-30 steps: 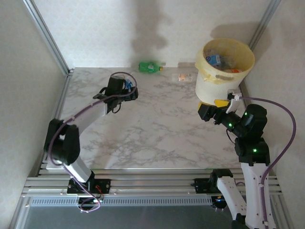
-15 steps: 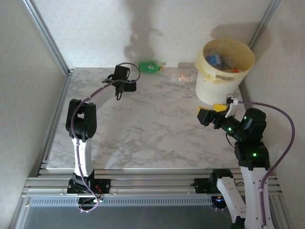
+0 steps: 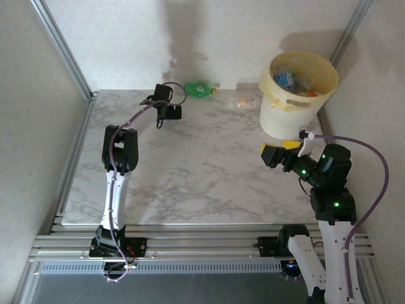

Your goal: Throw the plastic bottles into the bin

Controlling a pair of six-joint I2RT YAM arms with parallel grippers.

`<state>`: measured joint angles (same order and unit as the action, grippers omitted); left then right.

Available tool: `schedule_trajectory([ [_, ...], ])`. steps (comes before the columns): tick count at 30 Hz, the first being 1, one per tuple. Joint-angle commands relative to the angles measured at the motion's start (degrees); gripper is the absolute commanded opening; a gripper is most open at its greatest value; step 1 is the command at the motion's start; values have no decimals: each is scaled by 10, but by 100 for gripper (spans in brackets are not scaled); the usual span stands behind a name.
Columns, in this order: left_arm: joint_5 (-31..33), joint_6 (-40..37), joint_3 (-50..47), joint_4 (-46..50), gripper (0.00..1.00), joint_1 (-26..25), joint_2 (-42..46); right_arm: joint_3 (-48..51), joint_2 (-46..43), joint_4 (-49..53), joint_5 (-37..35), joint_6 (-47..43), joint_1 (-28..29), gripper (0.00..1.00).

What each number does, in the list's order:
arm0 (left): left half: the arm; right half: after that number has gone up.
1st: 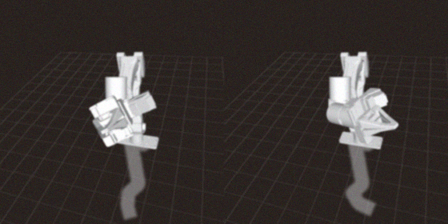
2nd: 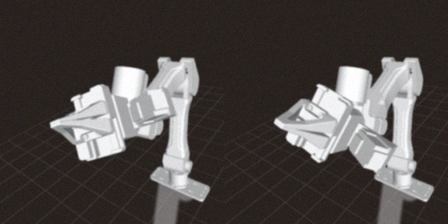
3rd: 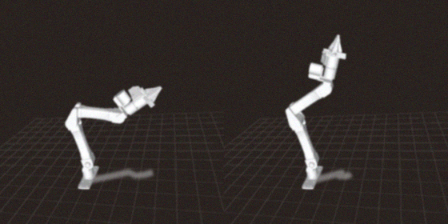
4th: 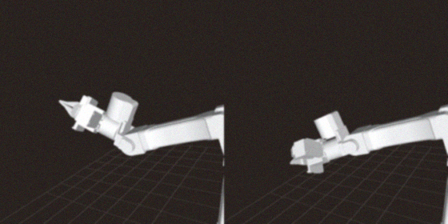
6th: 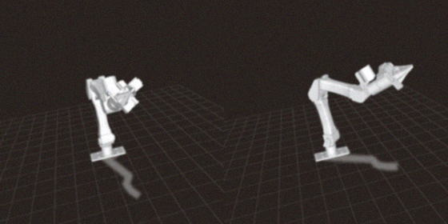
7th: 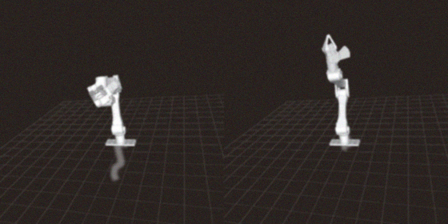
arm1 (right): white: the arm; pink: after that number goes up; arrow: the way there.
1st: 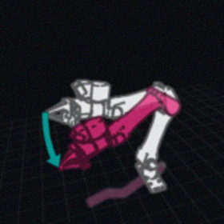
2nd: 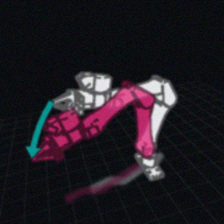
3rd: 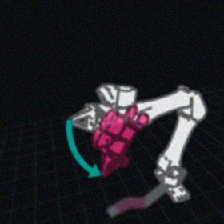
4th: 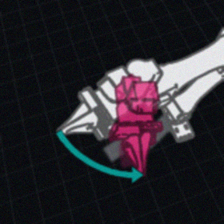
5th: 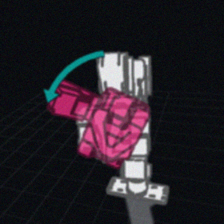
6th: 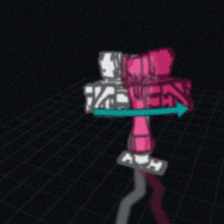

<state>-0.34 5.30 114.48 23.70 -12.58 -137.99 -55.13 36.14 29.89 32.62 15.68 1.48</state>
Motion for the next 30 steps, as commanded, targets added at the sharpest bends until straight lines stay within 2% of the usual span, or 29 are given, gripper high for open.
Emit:
schedule_trajectory([
  [1, -6, -12, 29, 26, 99, 6, -24, -2, -8, 4, -1, -6, -1, 99],
  [6, -21, -12, 28, 10, 92, 9, -31, -1, -7, 2, -1, -4, -2, 99],
  [13, -49, -6, 21, -5, 64, 8, -27, 2, -6, 0, -4, -3, -2, 99],
  [17, -60, -4, -28, -41, 51, 9, 2, 6, -4, -3, -6, -1, -1, 99],
  [22, -80, -3, -113, -103, 42, 9, 62, 10, -3, -5, -7, 1, -1, 99],
  [30, -134, 3, -318, -247, 40, -7, 230, 14, -4, -4, -17, 6, -2, 99],
])
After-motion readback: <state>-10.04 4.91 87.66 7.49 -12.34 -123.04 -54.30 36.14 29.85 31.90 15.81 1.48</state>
